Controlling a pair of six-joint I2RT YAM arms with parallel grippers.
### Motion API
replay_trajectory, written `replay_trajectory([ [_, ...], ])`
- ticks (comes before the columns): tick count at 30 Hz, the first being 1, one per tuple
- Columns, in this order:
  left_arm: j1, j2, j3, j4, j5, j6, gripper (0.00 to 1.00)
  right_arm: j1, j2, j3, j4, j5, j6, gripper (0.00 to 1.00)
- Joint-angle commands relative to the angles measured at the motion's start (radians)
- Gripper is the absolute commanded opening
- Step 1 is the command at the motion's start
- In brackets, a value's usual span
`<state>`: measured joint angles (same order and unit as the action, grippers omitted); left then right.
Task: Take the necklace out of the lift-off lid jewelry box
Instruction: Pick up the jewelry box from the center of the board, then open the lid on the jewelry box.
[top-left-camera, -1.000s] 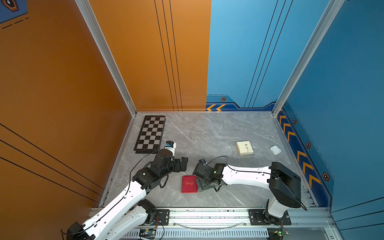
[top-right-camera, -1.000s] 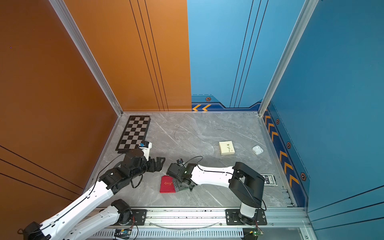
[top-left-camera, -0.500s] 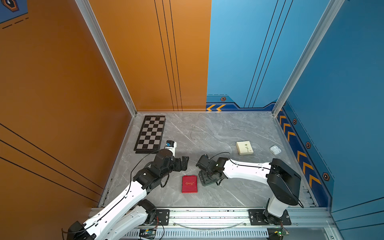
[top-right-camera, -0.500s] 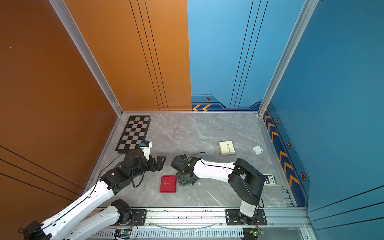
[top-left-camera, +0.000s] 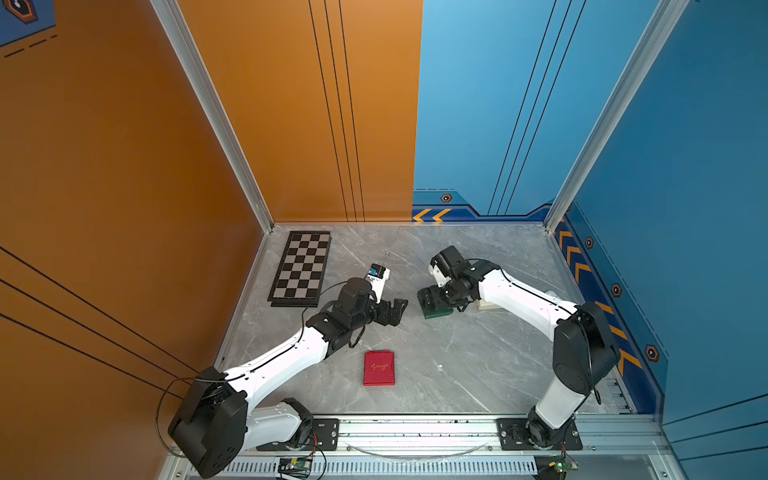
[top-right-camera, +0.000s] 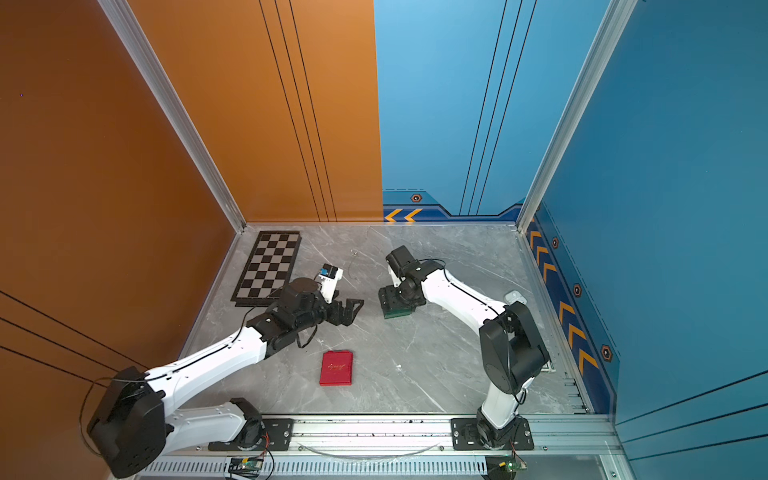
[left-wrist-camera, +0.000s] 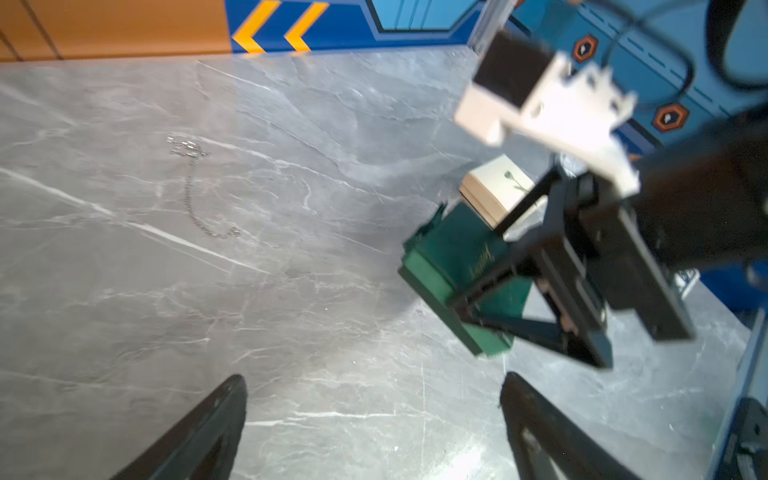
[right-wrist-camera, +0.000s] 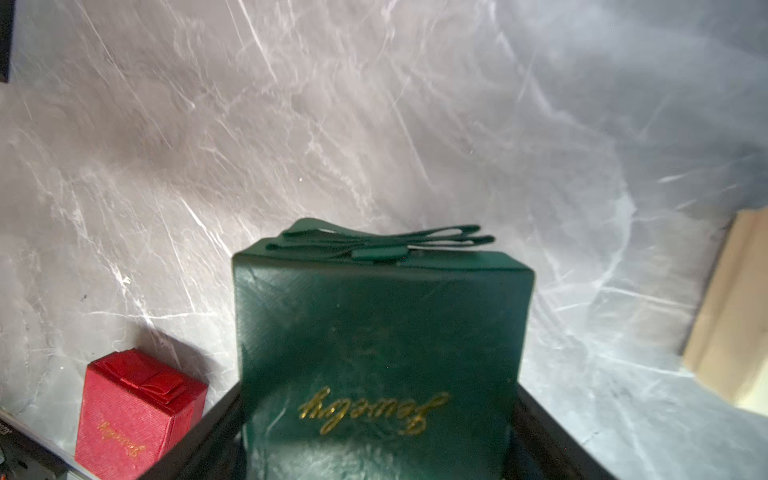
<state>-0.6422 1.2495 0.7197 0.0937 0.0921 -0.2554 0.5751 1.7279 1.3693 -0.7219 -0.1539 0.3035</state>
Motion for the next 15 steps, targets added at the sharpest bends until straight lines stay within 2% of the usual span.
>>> replay_trajectory([
  [1,-0.058,0.006,-0.036,0.087,0.062,0.105,0.96,-0.025,-0.030,0.059,-0.095,-0.062,-0.096,0.81],
  [7,-0.133,0.014,-0.107,0.157,0.127,0.184,0.95,-0.043,-0.048,0.078,-0.112,-0.109,-0.114,0.81],
  [15,-0.195,-0.008,-0.191,0.289,0.138,0.258,0.95,-0.016,-0.108,0.065,-0.135,-0.171,-0.114,0.80],
])
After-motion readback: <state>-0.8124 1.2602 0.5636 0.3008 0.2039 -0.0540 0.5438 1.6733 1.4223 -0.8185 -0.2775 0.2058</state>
